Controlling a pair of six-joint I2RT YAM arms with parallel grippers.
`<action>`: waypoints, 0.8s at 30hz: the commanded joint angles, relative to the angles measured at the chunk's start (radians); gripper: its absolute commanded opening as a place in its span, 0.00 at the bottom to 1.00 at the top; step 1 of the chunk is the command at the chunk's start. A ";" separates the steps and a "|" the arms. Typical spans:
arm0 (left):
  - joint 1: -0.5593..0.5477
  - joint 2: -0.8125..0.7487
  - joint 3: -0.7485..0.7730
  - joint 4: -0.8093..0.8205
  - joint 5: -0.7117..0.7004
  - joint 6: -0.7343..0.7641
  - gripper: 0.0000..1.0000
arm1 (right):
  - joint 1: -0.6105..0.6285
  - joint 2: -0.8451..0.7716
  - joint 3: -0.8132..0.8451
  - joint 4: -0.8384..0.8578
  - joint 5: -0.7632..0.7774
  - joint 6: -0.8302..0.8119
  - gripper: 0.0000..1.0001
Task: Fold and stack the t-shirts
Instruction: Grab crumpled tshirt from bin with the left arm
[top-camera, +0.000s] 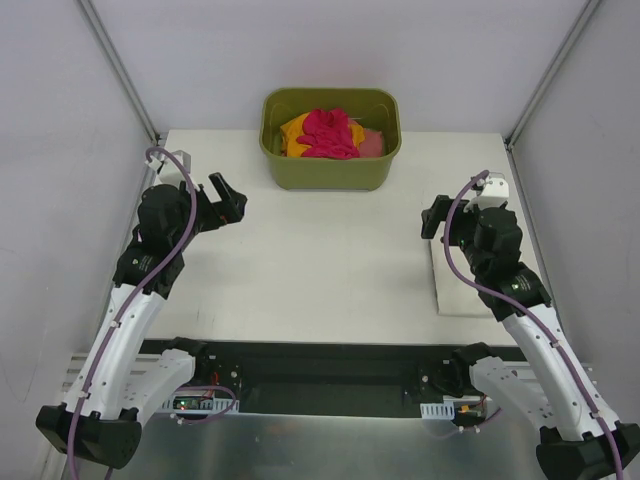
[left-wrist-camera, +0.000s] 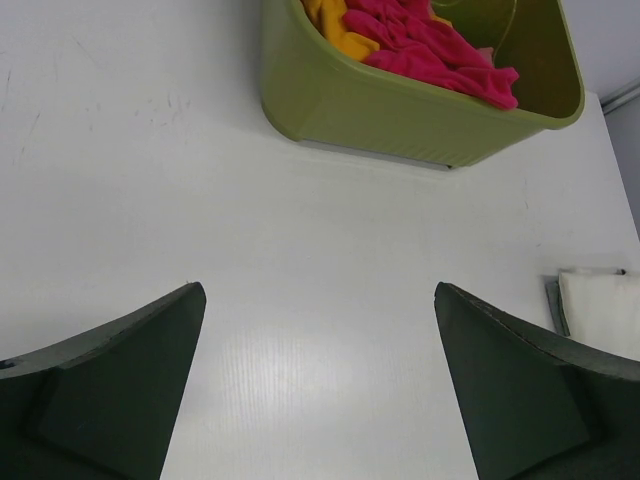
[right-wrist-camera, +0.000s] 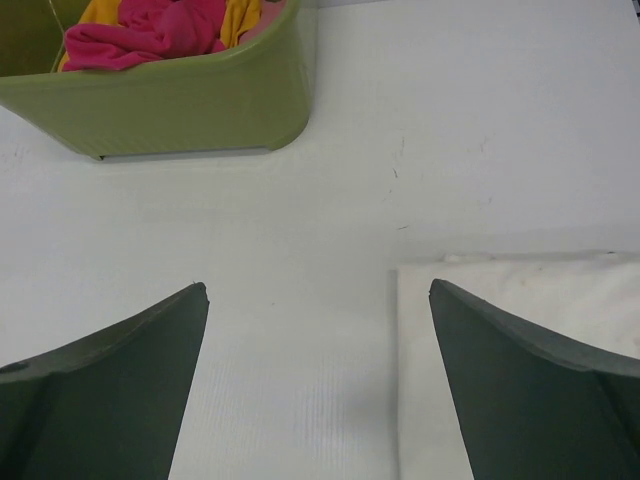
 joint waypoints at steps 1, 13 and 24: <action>0.006 0.025 0.034 0.004 0.017 -0.025 0.99 | -0.002 -0.001 0.005 0.007 0.003 0.014 0.97; 0.006 0.258 0.209 0.002 0.098 -0.008 0.99 | -0.002 0.065 0.048 -0.046 0.059 -0.020 0.97; -0.019 0.678 0.587 0.001 0.302 0.089 0.99 | -0.002 0.113 0.082 -0.105 0.129 -0.054 0.97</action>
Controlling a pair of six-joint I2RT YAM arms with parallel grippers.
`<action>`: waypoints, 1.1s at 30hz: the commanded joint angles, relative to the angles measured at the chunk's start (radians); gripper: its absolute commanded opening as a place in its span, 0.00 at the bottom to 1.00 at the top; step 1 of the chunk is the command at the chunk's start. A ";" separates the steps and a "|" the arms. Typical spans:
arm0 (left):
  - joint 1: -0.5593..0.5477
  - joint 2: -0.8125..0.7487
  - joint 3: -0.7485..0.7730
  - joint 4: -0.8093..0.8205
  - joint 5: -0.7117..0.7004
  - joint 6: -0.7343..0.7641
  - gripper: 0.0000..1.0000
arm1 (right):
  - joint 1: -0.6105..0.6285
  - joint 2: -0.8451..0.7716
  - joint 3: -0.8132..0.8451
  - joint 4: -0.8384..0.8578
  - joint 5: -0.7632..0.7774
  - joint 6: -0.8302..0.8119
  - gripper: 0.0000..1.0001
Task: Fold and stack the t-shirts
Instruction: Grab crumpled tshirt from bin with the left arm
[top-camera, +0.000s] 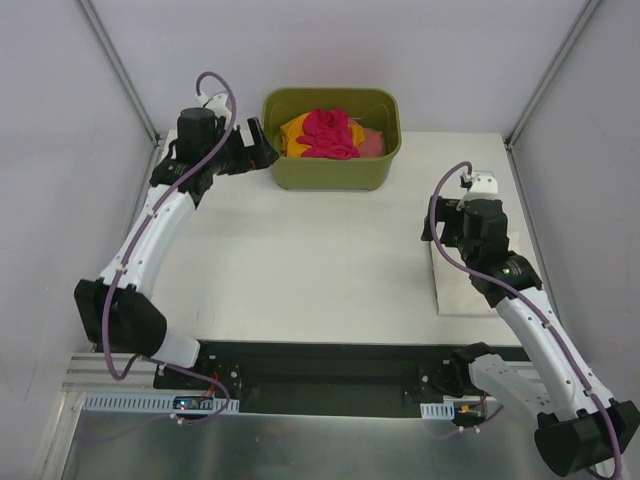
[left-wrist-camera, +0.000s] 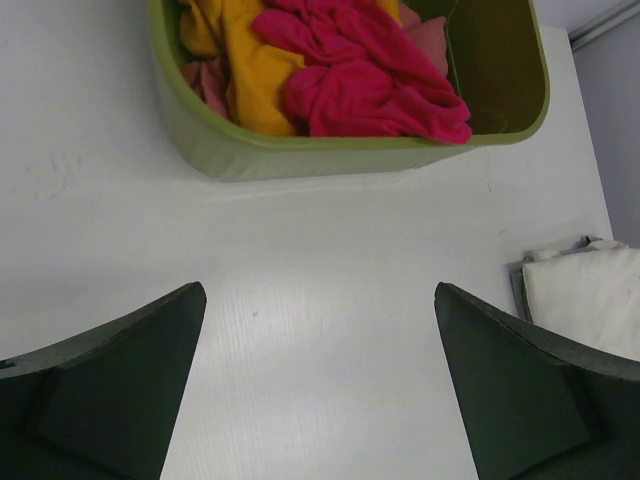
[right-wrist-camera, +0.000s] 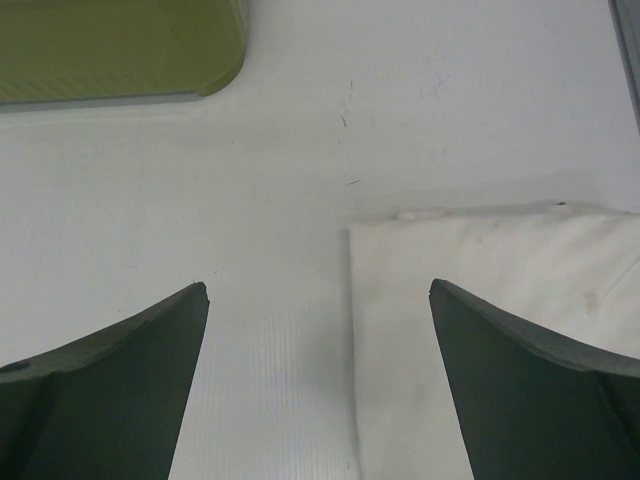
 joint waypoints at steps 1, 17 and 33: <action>-0.026 0.174 0.203 0.019 0.117 0.067 0.99 | -0.003 0.017 0.053 -0.017 0.053 -0.020 0.97; -0.219 0.728 0.766 -0.004 0.066 0.269 0.99 | -0.005 0.062 0.033 -0.054 0.026 -0.020 0.97; -0.284 0.789 0.824 -0.016 -0.001 0.352 0.00 | -0.003 0.067 0.033 -0.069 0.029 -0.017 0.97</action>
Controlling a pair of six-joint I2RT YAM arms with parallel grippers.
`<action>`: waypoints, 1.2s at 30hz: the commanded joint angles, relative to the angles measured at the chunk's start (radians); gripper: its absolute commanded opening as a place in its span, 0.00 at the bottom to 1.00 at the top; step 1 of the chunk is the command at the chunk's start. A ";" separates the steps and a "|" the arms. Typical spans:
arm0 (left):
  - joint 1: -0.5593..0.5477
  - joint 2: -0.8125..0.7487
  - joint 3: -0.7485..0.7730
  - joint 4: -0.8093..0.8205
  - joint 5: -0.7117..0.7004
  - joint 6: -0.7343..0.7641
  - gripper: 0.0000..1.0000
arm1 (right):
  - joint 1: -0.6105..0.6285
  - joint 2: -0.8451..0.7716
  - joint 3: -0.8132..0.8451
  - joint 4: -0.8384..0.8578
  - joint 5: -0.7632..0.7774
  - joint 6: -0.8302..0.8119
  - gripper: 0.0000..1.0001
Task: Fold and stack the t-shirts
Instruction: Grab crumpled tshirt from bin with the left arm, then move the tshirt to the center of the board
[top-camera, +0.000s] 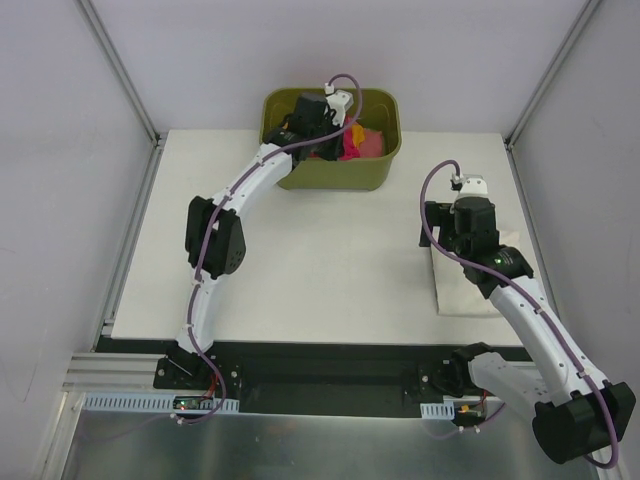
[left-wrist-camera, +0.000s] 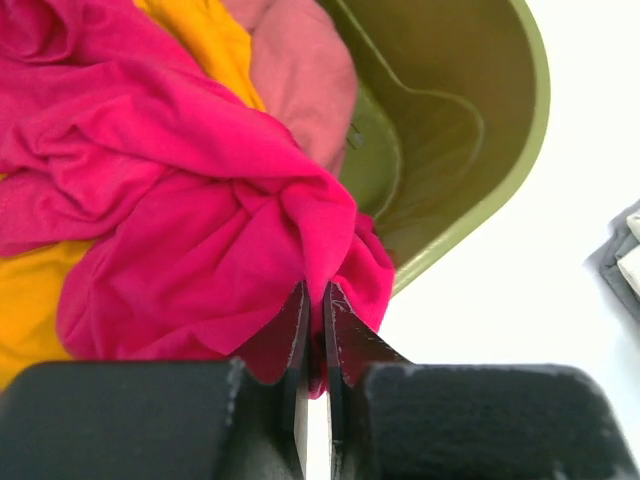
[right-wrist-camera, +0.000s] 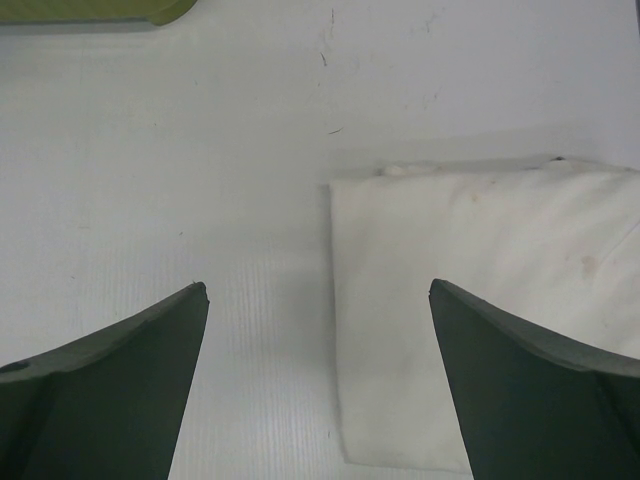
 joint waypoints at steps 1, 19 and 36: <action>-0.002 -0.047 0.073 0.013 0.007 0.030 0.00 | -0.004 -0.017 0.026 0.004 0.011 -0.008 0.97; -0.028 -0.530 0.295 0.196 0.190 -0.091 0.00 | -0.005 -0.155 -0.023 0.050 0.060 0.027 0.97; -0.107 -0.846 -0.361 0.265 0.141 -0.189 0.00 | -0.004 -0.221 -0.061 0.016 0.045 0.066 0.97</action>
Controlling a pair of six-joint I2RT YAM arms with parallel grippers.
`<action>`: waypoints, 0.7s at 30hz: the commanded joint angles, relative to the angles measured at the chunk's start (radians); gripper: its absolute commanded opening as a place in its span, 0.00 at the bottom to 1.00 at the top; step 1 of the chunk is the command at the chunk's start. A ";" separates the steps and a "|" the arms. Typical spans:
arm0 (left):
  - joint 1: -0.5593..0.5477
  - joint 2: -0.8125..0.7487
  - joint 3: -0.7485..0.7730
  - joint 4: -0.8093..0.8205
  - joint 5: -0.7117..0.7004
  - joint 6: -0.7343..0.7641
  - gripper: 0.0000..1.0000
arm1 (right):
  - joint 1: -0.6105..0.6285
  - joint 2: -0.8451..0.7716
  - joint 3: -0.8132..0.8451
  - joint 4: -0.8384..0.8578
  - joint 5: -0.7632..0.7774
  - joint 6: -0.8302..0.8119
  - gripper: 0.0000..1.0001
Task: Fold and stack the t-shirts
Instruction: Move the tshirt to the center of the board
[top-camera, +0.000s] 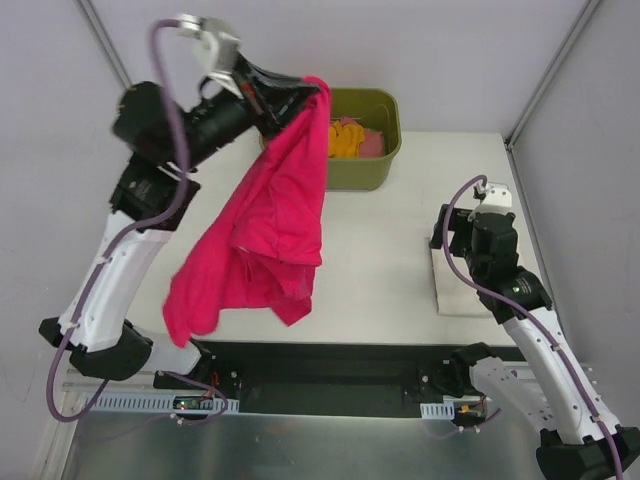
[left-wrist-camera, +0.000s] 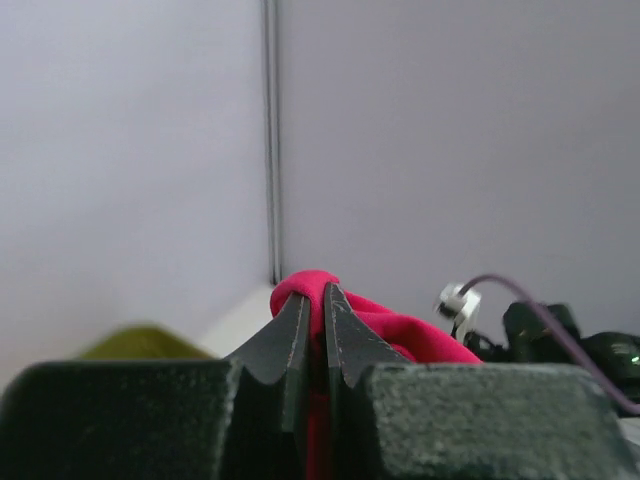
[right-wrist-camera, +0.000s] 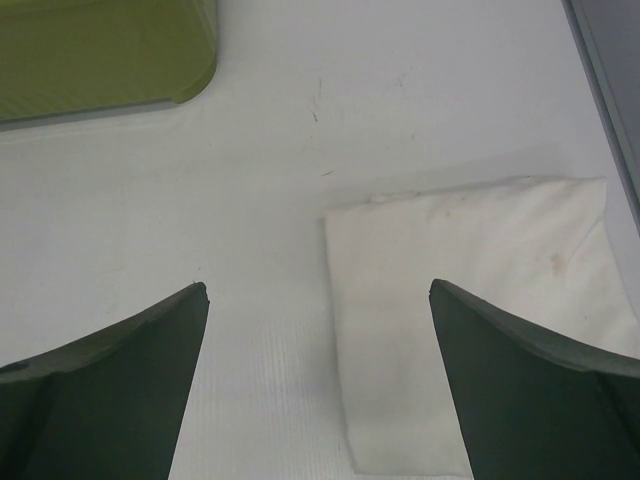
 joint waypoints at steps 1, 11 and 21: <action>0.002 0.027 -0.292 0.046 -0.048 -0.128 0.00 | -0.005 -0.033 -0.029 0.003 -0.004 0.021 0.97; -0.031 0.179 -0.729 0.083 0.011 -0.304 0.99 | -0.005 0.010 -0.017 -0.038 -0.045 -0.007 0.97; 0.013 -0.201 -1.075 -0.130 -0.482 -0.359 0.99 | 0.104 0.144 -0.011 0.037 -0.297 -0.079 0.97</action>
